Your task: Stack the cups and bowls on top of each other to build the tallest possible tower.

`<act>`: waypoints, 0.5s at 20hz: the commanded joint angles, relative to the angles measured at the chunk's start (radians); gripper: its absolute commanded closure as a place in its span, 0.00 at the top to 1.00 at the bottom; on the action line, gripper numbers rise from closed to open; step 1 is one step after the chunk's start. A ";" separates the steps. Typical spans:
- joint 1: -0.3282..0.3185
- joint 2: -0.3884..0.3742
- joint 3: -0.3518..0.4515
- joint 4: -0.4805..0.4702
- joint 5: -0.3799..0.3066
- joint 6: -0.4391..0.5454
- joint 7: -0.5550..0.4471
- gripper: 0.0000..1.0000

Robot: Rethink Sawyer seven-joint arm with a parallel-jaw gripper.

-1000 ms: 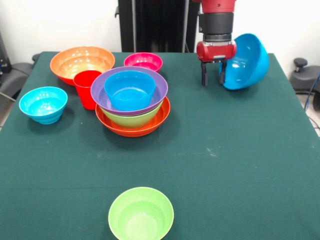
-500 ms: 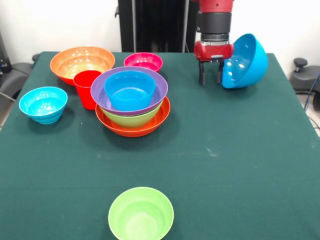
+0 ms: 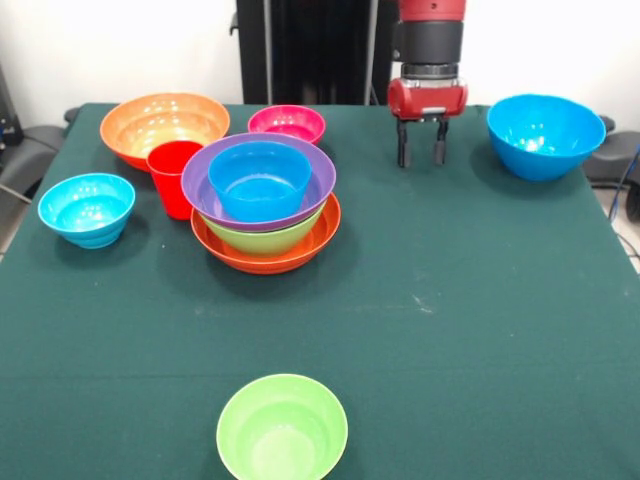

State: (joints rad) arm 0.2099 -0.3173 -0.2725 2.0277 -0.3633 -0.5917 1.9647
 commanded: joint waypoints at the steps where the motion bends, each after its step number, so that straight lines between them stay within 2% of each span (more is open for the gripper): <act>1: -0.014 -0.163 0.117 0.018 0.016 0.208 0.131 1.00; 4: -0.031 -0.274 0.156 0.054 0.013 0.318 0.127 1.00; 10: -0.053 -0.406 0.205 0.078 0.033 0.466 0.117 1.00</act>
State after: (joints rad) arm 0.1840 -0.5626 -0.2294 2.0812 -0.3643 -0.3572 1.9647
